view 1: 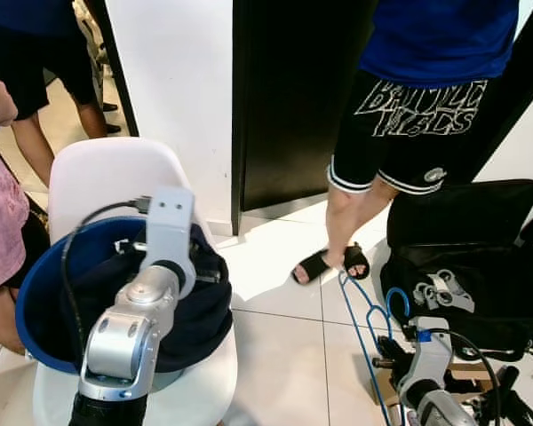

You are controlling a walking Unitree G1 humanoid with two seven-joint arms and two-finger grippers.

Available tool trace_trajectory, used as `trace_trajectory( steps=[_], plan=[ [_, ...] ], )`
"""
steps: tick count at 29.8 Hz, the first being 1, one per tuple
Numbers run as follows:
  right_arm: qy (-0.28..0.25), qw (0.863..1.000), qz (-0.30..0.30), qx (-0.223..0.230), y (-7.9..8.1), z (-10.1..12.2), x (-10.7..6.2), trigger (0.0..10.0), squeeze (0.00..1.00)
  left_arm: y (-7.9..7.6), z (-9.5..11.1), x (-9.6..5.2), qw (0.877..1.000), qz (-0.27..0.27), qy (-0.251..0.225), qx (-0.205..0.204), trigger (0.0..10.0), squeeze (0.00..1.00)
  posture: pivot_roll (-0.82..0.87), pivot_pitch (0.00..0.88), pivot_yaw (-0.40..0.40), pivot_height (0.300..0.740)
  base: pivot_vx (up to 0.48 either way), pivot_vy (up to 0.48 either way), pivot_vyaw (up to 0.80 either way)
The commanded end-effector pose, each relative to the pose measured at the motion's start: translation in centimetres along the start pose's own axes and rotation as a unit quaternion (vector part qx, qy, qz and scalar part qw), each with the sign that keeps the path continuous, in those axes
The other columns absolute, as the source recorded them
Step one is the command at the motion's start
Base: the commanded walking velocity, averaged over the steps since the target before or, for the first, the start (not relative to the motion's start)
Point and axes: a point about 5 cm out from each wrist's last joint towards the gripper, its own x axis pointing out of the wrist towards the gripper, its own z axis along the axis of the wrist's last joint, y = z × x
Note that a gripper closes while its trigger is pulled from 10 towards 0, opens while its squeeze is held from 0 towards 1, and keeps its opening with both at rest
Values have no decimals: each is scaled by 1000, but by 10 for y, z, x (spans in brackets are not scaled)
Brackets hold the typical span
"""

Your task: Hang hanger

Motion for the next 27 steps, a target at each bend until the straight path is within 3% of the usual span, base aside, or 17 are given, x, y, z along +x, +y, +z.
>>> trace_trajectory(
  steps=[1, 7, 8, 17, 18, 19, 21, 25, 27],
  plan=[
    [11, 1000, -16, 13, -14, -6, -6, 10000, 0, -7, -3, -4, 999, -37, 11, 19, 10000, 0, -12, 128, -51, 740, 0, 0, 0],
    [28, 999, -25, 17, -26, -11, -10, 10000, 0, -5, 1, -4, 998, -56, 9, 31, 10000, 0, -12, 126, -50, 740, 0, 0, 0],
    [35, 999, -29, 18, -30, -14, -12, 10000, 0, -2, 3, -5, 997, -67, 9, 26, 10000, 1000, -12, 123, -49, 740, 0, 0, 0],
    [50, 998, -36, 22, -31, -21, -15, 10000, 0, 1, 17, -6, 995, -101, -8, -4, 10000, 1000, -12, 119, -50, 740, 0, 0, 0],
    [52, 998, -35, 22, -29, -22, -14, 10000, 0, -1, 29, -7, 992, -119, -38, -31, 10000, 1000, -14, 118, -51, 740, 0, 0, 0],
    [52, 998, -35, 22, -29, -22, -14, 10000, 0, -1, 29, -7, 992, -119, -38, -31, 10000, 1000, -14, 118, -51, 740, 0, 0, 0],
    [45, 998, -28, 19, -24, -17, -8, 10000, 0, -2, 57, -11, 980, -145, -105, -84, 10000, 1000, -15, 117, -54, 740, 0, 0, 0],
    [40, 999, -25, 18, -22, -15, -5, 10000, 0, -2, 65, -13, 975, -153, -124, -99, 10000, 1000, -15, 117, -54, 740, 0, 0, 0],
    [22, 1000, -14, 12, -16, -4, 1, 10000, 0, 3, 80, -17, 966, -160, -157, -129, 10000, 1000, -16, 121, -55, 740, 0, 0, 0]
  ],
)
